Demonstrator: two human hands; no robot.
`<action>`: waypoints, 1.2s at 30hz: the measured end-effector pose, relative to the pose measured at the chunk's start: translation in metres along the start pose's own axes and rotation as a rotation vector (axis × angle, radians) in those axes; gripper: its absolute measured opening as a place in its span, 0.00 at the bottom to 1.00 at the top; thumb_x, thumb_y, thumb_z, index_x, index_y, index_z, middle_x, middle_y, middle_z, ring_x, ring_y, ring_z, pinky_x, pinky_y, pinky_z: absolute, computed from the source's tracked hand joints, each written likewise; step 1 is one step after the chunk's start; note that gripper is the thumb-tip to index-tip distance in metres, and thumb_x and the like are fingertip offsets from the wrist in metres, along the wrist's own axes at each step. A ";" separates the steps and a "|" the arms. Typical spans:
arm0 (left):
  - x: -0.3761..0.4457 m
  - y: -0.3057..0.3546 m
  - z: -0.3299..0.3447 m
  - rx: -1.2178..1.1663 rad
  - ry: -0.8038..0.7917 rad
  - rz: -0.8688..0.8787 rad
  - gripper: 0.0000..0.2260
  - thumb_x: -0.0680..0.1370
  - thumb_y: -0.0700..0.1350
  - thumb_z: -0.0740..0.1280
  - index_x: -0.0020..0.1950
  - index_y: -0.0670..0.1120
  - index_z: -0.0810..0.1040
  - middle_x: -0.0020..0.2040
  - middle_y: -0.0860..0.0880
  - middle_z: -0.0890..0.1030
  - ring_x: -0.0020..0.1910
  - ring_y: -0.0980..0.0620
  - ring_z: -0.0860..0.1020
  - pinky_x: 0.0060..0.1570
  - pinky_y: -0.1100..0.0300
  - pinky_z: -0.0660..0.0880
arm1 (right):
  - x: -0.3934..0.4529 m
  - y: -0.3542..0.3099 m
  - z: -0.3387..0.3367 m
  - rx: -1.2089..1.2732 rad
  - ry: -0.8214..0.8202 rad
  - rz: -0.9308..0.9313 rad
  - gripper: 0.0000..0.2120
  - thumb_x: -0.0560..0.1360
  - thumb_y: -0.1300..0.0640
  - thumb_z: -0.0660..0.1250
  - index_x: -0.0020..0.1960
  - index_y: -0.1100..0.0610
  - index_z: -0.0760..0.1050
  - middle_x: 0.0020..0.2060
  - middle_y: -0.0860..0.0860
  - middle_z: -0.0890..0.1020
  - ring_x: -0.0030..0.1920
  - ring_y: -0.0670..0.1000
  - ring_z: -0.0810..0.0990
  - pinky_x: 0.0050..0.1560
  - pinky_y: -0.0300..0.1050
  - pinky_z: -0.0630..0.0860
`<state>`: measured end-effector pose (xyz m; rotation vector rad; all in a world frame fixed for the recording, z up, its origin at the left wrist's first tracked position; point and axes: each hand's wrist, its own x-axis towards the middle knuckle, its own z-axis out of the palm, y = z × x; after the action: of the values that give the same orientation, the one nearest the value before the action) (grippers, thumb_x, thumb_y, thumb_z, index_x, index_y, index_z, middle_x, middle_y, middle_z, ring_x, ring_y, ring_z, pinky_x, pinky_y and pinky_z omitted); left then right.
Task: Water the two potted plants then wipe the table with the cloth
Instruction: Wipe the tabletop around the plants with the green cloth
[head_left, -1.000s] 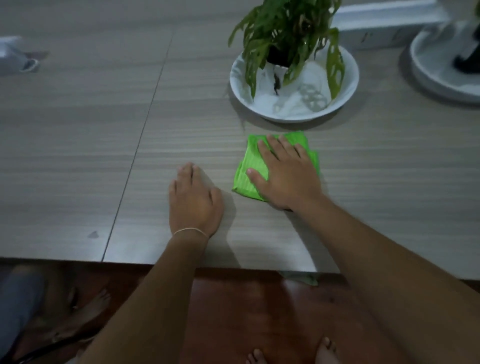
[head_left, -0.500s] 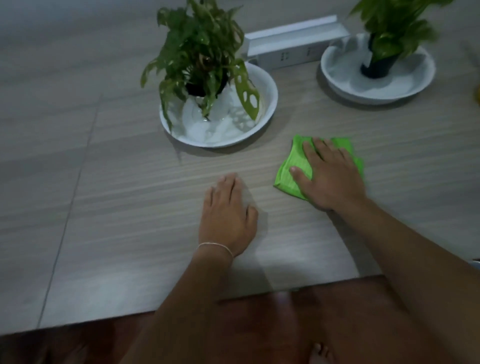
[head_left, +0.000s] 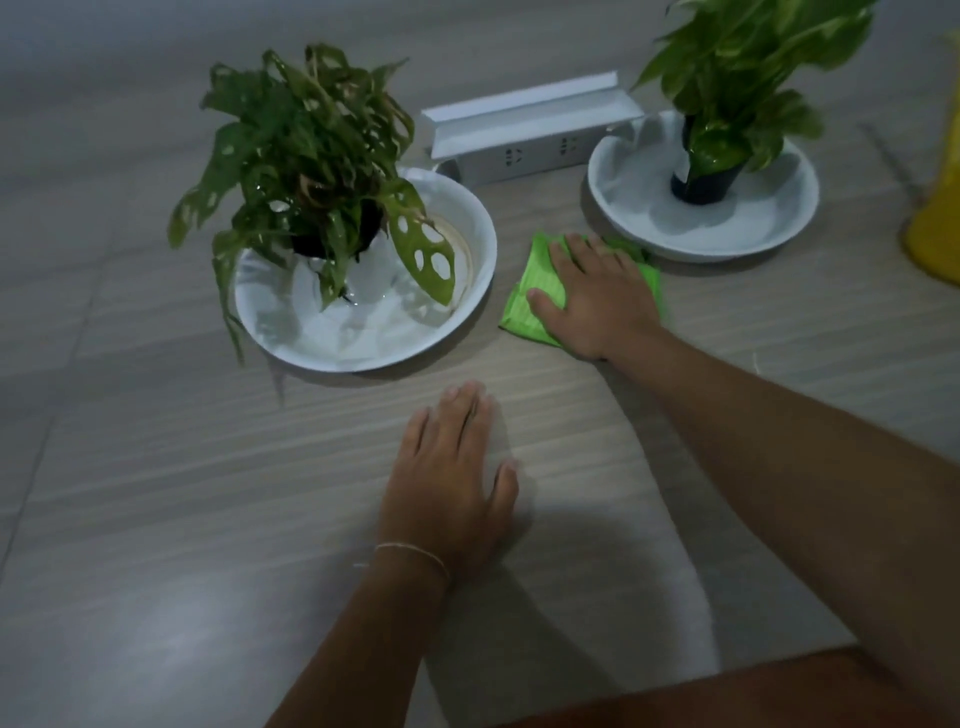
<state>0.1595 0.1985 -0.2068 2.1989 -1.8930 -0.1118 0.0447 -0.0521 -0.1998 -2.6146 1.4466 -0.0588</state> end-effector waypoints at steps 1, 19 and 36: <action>0.001 0.000 -0.001 -0.004 0.006 0.006 0.30 0.78 0.56 0.59 0.77 0.44 0.64 0.79 0.46 0.63 0.79 0.48 0.58 0.75 0.44 0.58 | 0.011 -0.001 -0.001 0.001 -0.004 -0.004 0.39 0.78 0.30 0.46 0.83 0.51 0.51 0.83 0.52 0.53 0.82 0.56 0.51 0.80 0.57 0.49; -0.006 0.000 0.001 -0.079 0.036 -0.038 0.33 0.77 0.59 0.59 0.79 0.45 0.62 0.80 0.48 0.61 0.79 0.51 0.55 0.78 0.51 0.52 | -0.001 -0.035 0.005 -0.002 0.008 0.034 0.36 0.81 0.34 0.46 0.83 0.53 0.52 0.82 0.54 0.54 0.82 0.57 0.52 0.80 0.59 0.47; -0.107 -0.105 -0.038 -0.218 0.105 -0.266 0.27 0.79 0.52 0.53 0.75 0.40 0.66 0.73 0.41 0.70 0.75 0.42 0.65 0.74 0.49 0.62 | -0.176 -0.150 0.032 -0.095 0.044 0.014 0.40 0.78 0.34 0.44 0.80 0.60 0.60 0.79 0.61 0.64 0.79 0.63 0.60 0.77 0.66 0.56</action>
<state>0.2518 0.3222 -0.2042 2.2445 -1.4519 -0.2321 0.0801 0.1791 -0.2013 -2.6951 1.5176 -0.0475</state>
